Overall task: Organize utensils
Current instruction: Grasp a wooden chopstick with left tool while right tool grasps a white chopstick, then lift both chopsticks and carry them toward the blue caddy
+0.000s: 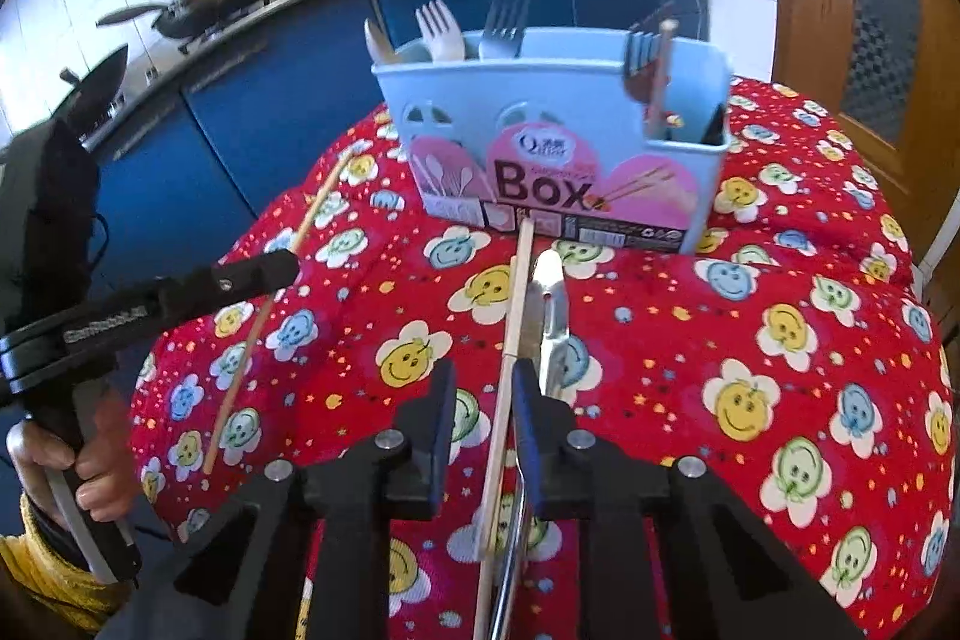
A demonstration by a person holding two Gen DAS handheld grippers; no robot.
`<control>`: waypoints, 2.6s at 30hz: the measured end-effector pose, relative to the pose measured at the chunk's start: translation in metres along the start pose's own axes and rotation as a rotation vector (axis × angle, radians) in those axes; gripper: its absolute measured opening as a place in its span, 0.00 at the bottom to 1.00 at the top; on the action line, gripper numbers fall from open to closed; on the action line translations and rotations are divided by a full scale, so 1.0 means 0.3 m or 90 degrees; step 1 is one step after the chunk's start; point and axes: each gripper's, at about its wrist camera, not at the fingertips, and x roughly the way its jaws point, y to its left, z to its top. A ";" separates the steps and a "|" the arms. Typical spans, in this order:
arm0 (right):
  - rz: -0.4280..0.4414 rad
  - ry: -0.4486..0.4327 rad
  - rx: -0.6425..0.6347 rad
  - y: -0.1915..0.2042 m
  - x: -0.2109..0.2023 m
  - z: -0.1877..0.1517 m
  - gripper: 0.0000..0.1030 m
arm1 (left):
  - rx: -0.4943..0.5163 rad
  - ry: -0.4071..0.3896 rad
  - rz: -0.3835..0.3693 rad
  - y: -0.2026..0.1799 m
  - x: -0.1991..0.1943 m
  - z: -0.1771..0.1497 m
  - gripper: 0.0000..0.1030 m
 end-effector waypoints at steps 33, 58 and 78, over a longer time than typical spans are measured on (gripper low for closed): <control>-0.014 0.012 0.066 -0.108 -0.077 -0.030 0.08 | 0.012 -0.016 -0.017 -0.022 -0.014 0.003 0.04; -0.041 0.140 0.030 -0.160 0.091 0.048 0.15 | 0.042 -0.004 -0.006 -0.082 -0.002 0.006 0.04; 0.006 -0.127 0.085 -0.222 -0.231 0.082 0.08 | 0.092 -0.092 -0.017 -0.203 -0.028 0.135 0.04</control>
